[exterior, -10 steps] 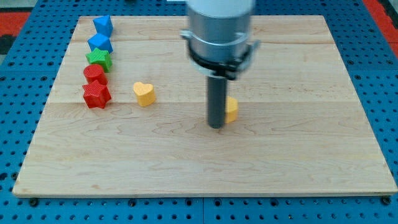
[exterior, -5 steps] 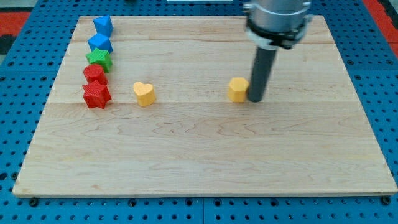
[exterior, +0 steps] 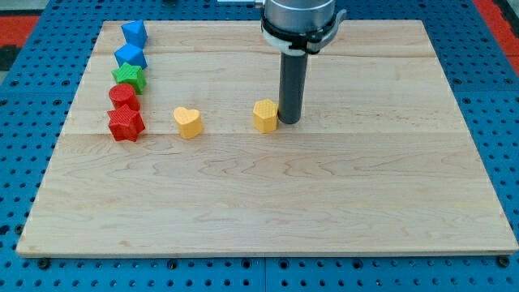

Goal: Place the yellow blocks in a horizontal line to the right of the red star

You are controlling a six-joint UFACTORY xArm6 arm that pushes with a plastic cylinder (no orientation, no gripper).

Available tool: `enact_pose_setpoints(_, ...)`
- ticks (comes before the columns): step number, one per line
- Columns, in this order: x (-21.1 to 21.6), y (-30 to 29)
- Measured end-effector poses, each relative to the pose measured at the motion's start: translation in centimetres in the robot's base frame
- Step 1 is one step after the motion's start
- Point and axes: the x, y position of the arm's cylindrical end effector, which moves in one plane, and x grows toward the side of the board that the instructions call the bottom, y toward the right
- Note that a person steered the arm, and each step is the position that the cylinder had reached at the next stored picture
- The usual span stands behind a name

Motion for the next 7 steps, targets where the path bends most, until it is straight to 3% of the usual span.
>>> enact_pose_setpoints(1, -1.1, -1.3)
enact_pose_setpoints(3, 1.8, -6.0)
enact_pose_setpoints(4, 1.8, -4.8)
enact_pose_setpoints(5, 6.0, -2.6)
enact_pose_setpoints(6, 8.5, -5.3)
enact_pose_setpoints(7, 7.3, -6.4)
